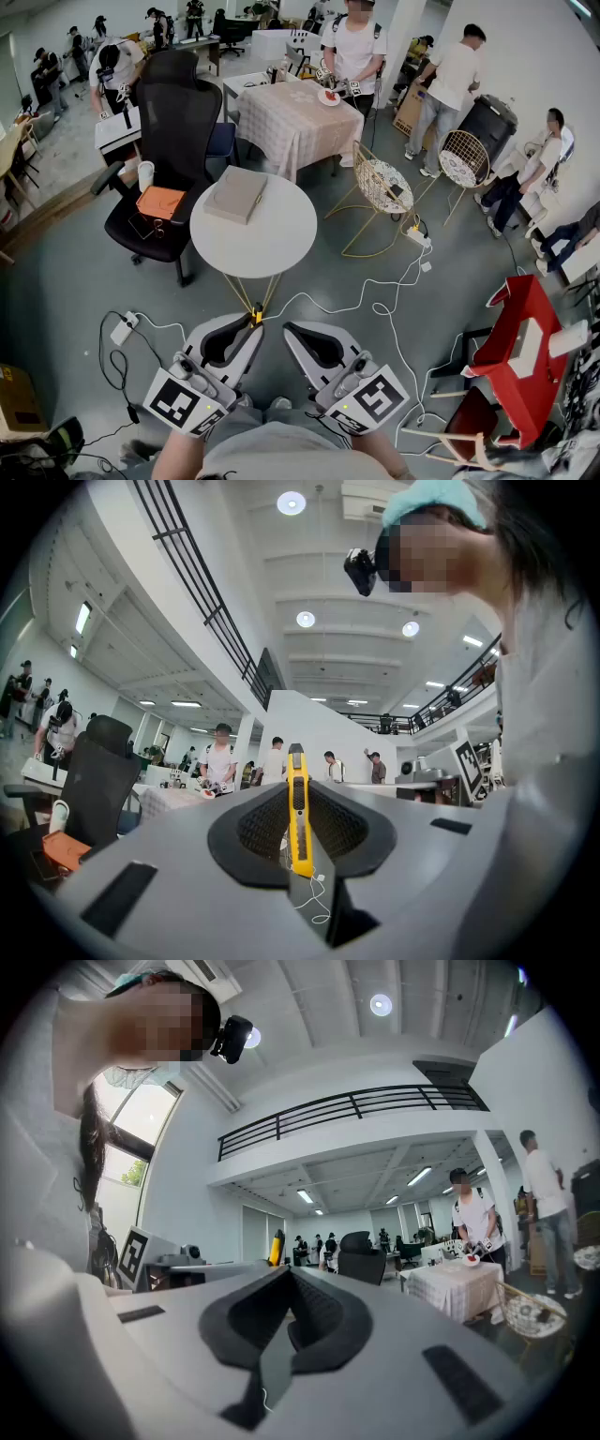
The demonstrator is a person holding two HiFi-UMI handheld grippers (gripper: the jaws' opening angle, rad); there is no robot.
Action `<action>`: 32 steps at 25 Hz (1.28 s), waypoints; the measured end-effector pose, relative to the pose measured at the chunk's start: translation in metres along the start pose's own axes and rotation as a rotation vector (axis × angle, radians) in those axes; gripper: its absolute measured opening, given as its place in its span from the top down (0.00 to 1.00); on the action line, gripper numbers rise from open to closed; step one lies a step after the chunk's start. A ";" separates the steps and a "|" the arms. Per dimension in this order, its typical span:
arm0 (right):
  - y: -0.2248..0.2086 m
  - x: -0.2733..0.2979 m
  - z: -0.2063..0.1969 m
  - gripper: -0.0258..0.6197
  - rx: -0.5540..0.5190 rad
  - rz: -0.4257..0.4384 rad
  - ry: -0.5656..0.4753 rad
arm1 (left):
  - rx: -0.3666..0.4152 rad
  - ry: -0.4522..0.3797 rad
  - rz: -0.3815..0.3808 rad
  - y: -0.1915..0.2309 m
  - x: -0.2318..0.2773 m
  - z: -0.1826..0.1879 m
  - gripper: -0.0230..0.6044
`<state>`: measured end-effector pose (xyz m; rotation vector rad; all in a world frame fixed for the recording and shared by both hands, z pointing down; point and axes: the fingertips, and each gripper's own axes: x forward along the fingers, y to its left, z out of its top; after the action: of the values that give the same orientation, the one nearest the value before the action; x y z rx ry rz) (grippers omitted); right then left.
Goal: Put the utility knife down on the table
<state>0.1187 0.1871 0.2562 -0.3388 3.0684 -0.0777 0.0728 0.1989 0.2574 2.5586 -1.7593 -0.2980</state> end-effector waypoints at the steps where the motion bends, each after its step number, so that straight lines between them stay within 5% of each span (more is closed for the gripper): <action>1: -0.001 0.001 0.000 0.95 -0.005 0.001 0.000 | -0.001 -0.006 -0.002 0.001 0.001 0.000 0.86; 25: 0.026 0.037 -0.003 0.95 0.007 0.027 -0.020 | -0.013 -0.021 -0.028 0.031 -0.024 0.005 0.86; 32: 0.030 0.056 -0.013 0.95 0.003 -0.040 -0.021 | -0.009 0.001 -0.073 0.055 -0.037 -0.005 0.86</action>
<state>0.0566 0.2041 0.2648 -0.3988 3.0408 -0.0792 0.0099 0.2131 0.2742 2.6205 -1.6624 -0.3053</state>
